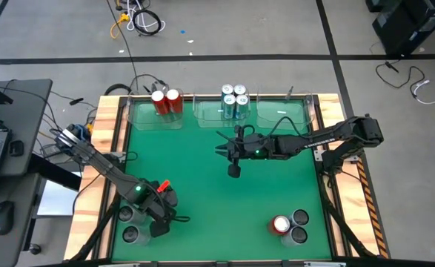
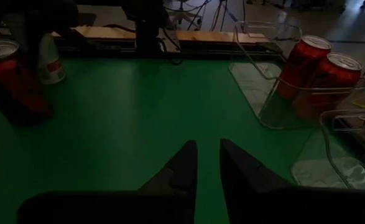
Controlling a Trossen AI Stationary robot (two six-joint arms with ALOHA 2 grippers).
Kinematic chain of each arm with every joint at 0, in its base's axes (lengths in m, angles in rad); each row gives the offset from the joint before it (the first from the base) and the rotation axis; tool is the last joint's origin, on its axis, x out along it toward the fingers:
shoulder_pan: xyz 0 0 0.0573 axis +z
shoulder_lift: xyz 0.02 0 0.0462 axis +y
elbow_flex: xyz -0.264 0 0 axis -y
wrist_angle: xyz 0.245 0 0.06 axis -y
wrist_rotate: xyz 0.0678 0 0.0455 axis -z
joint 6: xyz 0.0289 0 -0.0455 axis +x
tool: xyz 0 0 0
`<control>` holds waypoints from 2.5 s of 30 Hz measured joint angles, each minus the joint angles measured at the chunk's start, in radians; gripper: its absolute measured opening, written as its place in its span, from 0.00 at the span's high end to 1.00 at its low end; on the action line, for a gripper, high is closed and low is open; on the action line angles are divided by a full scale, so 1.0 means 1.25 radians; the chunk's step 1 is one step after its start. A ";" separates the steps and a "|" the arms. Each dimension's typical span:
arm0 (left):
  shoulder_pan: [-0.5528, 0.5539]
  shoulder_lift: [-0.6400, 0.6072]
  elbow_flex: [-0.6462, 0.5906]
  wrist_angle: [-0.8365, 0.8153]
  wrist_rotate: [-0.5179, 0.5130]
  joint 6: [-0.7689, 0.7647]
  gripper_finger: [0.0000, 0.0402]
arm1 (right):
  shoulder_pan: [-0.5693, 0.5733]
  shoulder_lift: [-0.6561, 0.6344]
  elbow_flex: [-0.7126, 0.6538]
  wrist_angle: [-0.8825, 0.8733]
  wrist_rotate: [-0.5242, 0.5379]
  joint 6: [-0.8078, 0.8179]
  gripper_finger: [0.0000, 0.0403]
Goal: Sort soda cans
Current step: Put the red soda can into the transparent left bin
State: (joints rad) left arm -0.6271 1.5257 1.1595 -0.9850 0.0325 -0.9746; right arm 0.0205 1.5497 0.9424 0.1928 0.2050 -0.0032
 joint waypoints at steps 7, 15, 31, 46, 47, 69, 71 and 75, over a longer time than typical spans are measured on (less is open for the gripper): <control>0.031 -0.004 0.000 -0.010 0.033 0.026 0.29 | -0.014 0.000 0.000 0.000 0.000 0.000 0.86; 0.136 -0.032 0.044 -0.093 0.021 0.097 0.29 | -0.017 0.000 0.000 0.000 0.000 -0.005 0.86; 0.460 -0.033 0.257 -0.325 -0.066 0.357 0.29 | -0.017 0.000 0.000 0.000 0.000 -0.006 0.86; 0.788 -0.033 0.257 -0.336 -0.103 0.626 0.29 | -0.016 0.000 0.000 0.000 0.001 0.000 0.86; 0.805 -0.033 0.257 -0.336 -0.105 0.635 0.29 | -0.016 0.000 0.000 0.000 0.001 0.000 0.86; 1.030 -0.033 0.257 -0.252 -0.071 0.793 0.29 | -0.015 0.000 0.000 0.000 0.000 0.007 0.86; 1.042 -0.033 0.257 -0.232 -0.071 0.795 0.29 | -0.015 0.000 0.000 0.000 0.000 0.007 0.86; 1.062 -0.033 0.257 -0.206 -0.055 0.798 0.29 | -0.014 0.000 0.000 0.000 0.000 0.009 0.86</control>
State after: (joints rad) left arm 0.7000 1.4845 1.4811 -1.2421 -0.0362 0.0229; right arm 0.0025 1.5497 0.9424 0.1927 0.2054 0.0086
